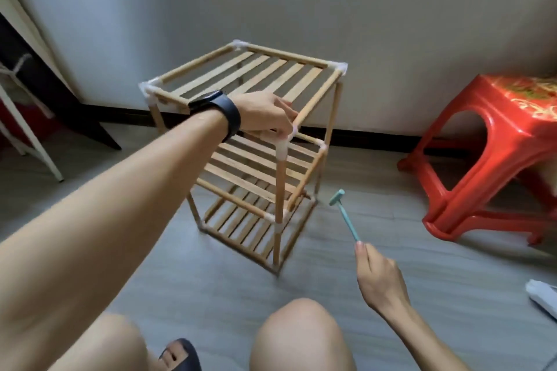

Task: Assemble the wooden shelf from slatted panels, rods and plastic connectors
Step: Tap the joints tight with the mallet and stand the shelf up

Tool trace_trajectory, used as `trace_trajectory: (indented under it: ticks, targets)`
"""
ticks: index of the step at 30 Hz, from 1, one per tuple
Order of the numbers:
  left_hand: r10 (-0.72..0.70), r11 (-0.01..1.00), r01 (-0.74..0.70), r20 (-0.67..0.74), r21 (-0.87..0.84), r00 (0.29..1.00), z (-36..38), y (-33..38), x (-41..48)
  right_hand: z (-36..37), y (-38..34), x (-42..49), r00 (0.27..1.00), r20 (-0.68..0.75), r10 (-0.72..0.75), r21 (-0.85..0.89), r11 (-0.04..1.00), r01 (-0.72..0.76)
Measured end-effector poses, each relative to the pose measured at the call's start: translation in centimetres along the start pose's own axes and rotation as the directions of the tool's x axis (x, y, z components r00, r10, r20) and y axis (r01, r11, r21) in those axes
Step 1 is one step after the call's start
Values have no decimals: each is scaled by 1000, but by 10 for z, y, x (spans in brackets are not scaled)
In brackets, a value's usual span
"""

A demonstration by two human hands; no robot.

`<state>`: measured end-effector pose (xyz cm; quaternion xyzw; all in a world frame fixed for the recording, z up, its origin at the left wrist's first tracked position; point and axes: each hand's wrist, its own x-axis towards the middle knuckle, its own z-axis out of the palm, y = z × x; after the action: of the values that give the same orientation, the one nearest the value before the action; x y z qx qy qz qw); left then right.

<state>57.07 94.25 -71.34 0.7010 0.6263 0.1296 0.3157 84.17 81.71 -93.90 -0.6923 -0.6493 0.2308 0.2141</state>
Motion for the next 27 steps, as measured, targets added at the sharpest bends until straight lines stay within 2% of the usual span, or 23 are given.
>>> trace_trajectory:
  ticks: [2,4,6,8,10,12,13,14,15,16,18,19,20,21,22,23,24,26,27]
  targets:
    - [-55,990,51,29,131,998,-15,-9,-12,12,-7,-1,997,66,-50,-1,999,50]
    - [-85,971,88,-25,222,996,-25,-14,-23,24,-17,-1,986,138,-93,-4,995,95]
    - [-83,980,102,-115,172,990,-28,-23,-26,32,-30,1,967,206,-149,-1,988,152]
    - [-32,989,55,-162,138,986,-18,-34,-28,36,-48,3,947,236,-220,-14,973,229]
    - [-21,963,76,-210,259,977,-1,-49,-23,37,-68,4,924,187,-334,58,943,329]
    - [37,883,134,-352,450,935,15,-61,-17,39,-86,4,908,22,-419,199,892,407]
    - [71,865,151,-414,478,907,21,-62,-17,42,-93,4,893,-74,-444,261,855,447]
    - [88,867,155,-452,474,888,24,-62,-15,44,-100,3,888,-125,-443,295,838,460]
    - [91,877,147,-458,458,884,24,-62,-13,49,-105,4,893,-108,-437,297,843,448]
    - [86,888,141,-460,437,884,23,-62,-12,54,-109,5,902,-16,-431,243,874,422]
    - [92,893,136,-469,429,878,22,-65,-11,62,-109,6,917,291,-272,-56,952,300]
    - [90,896,138,-476,423,875,22,-65,-11,64,-108,7,913,339,-228,-138,948,288]
    - [84,898,145,-484,416,871,24,-65,-12,67,-107,9,915,307,-260,-105,947,304]
    - [86,897,151,-499,416,862,26,-65,-10,66,-107,6,921,178,-346,58,938,341]
    - [81,891,171,-520,419,850,26,-65,-9,66,-110,6,922,75,-381,139,919,368]
    - [78,885,189,-535,426,841,26,-64,-8,66,-110,8,921,47,-386,162,913,374]
    - [71,881,201,-540,428,839,26,-63,-8,67,-111,10,919,103,-381,145,919,366]
    - [72,879,212,-558,427,826,26,-65,-6,68,-111,12,914,286,-286,-76,945,320]
    - [85,878,205,-562,432,823,28,-66,-5,72,-108,14,913,278,-298,-86,939,333]
